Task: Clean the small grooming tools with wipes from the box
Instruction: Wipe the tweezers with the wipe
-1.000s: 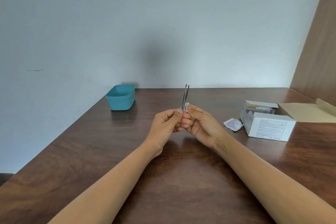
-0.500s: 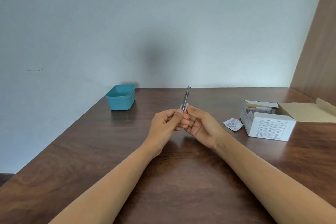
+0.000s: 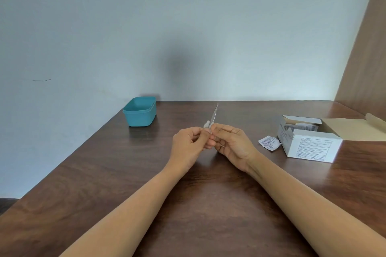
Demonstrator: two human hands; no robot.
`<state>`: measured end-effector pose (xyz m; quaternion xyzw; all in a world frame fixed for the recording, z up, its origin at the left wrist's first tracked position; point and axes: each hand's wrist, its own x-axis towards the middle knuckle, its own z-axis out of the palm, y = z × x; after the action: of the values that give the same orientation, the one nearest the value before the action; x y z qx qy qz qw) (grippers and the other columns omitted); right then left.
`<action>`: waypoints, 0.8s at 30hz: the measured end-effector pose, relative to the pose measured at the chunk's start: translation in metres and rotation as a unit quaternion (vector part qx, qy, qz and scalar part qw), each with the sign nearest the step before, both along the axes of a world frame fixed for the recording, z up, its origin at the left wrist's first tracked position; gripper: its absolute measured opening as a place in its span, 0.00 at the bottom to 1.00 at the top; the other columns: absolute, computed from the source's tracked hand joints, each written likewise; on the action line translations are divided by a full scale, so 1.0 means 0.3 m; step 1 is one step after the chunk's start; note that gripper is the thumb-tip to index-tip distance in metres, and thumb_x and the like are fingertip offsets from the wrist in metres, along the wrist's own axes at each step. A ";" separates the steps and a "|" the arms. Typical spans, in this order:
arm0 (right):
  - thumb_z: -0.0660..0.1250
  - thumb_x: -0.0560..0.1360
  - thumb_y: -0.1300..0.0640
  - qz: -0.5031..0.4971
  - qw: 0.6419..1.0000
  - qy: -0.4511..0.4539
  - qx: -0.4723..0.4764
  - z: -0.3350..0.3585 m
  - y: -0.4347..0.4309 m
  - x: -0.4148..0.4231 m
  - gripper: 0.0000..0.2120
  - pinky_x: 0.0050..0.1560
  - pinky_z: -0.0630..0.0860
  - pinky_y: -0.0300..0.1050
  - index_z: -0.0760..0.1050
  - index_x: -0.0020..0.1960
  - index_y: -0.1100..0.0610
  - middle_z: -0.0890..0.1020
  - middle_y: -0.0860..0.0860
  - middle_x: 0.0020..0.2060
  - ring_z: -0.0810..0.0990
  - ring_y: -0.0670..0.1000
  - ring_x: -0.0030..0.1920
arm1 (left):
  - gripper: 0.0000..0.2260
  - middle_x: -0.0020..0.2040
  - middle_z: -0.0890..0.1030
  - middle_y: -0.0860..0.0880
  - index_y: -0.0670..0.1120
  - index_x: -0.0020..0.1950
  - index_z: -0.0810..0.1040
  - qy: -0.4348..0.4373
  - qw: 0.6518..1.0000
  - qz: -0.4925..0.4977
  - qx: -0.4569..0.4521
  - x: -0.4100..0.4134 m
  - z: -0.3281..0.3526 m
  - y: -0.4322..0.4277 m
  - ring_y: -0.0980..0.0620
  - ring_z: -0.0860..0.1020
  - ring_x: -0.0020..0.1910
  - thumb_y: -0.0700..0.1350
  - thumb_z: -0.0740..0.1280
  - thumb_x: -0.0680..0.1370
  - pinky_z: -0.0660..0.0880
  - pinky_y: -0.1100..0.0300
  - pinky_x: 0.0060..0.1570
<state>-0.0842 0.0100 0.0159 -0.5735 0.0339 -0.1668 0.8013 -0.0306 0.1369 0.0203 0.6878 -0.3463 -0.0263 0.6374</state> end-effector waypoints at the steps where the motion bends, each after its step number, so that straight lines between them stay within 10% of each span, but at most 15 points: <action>1: 0.70 0.72 0.55 -0.010 1.000 -0.002 -0.023 0.000 0.002 -0.001 0.05 0.42 0.68 0.39 0.83 0.40 0.55 0.80 0.49 0.31 0.76 0.45 0.33 | 0.10 0.35 0.85 0.48 0.41 0.44 0.84 -0.014 1.000 0.004 0.008 0.000 0.000 0.002 0.59 0.82 0.34 0.42 0.65 0.80 0.74 0.72 0.35; 7: 0.62 0.79 0.58 -0.058 0.992 -0.004 -0.113 0.008 0.023 0.001 0.12 0.41 0.66 0.41 0.79 0.39 0.53 0.76 0.49 0.32 0.72 0.46 0.36 | 0.12 0.32 0.84 0.51 0.45 0.40 0.85 -0.072 0.995 0.049 0.042 -0.002 0.002 0.008 0.59 0.81 0.32 0.49 0.67 0.78 0.75 0.72 0.37; 14: 0.59 0.81 0.56 -0.004 0.989 -0.001 -0.149 0.019 0.043 -0.015 0.16 0.38 0.63 0.39 0.77 0.36 0.53 0.74 0.47 0.34 0.68 0.45 0.36 | 0.09 0.45 0.85 0.51 0.48 0.49 0.83 0.145 0.988 0.004 -0.059 0.041 0.022 0.019 0.58 0.81 0.46 0.50 0.64 0.79 0.75 0.61 0.51; 24: 0.62 0.79 0.58 0.026 0.987 0.009 -0.156 0.018 0.051 -0.019 0.16 0.37 0.63 0.39 0.80 0.35 0.53 0.75 0.47 0.31 0.68 0.45 0.35 | 0.06 0.44 0.86 0.52 0.47 0.50 0.82 0.190 0.971 -0.089 -0.112 0.052 0.027 0.034 0.57 0.81 0.48 0.45 0.68 0.75 0.72 0.55 0.58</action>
<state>-0.0901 0.0254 0.0215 -0.6936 -0.0001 -0.1440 0.7059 -0.0149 0.1471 0.0283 0.5613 -0.2798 -0.1741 0.7592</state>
